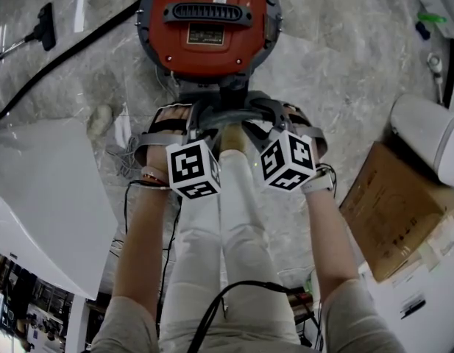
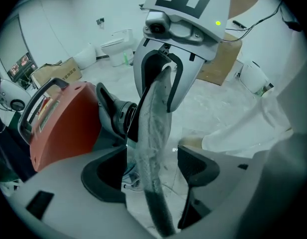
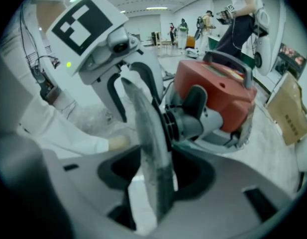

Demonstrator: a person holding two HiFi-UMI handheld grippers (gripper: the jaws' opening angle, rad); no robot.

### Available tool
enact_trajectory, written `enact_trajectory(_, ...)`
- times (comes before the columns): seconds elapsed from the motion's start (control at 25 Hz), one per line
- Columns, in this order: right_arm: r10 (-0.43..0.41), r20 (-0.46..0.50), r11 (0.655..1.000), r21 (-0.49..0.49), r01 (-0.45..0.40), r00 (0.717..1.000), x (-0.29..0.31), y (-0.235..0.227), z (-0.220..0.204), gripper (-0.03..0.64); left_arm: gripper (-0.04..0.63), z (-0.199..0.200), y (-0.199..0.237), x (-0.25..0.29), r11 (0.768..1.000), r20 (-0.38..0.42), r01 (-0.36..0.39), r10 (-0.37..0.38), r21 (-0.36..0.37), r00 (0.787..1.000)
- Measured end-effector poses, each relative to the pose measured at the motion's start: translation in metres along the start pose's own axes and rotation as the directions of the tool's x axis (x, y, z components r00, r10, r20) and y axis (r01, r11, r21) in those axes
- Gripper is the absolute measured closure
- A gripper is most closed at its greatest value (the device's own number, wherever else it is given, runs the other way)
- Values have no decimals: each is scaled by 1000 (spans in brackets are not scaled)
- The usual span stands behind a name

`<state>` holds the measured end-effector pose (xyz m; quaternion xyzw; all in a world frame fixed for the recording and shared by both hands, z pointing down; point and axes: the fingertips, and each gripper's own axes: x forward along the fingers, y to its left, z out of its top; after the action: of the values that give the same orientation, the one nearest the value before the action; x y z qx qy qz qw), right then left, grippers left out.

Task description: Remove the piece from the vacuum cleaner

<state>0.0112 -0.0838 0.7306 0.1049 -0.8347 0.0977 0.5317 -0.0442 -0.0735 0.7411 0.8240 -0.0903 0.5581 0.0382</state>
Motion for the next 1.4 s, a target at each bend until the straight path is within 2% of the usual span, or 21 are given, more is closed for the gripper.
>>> enact_trajectory(0.28,13,-23,998,-62,-14,1000,6,4,-2,420,264,-3,-5,13,1000,-38,5,-4,15,999)
enact_trajectory(0.52,30,-34,997,-67,-33,999,12,7,-6,420,267,-4,-9,22,1000,-57,16,-17,-7,998)
enact_trajectory(0.84,12,-6,999,-53,-12,1000,13,1,-4,451,353,-6,-5,29,1000,-44,0,-1,-25,999)
enact_trajectory(1.2,-7,-10,998,-62,6,1000,12,2,-5,479,417,-8,7,27,997,-79,-71,71,13,994)
enact_trajectory(1.4,-34,-3,998,-55,34,999,11,-3,-4,488,482,-10,12,27,995,-85,-100,100,1,991)
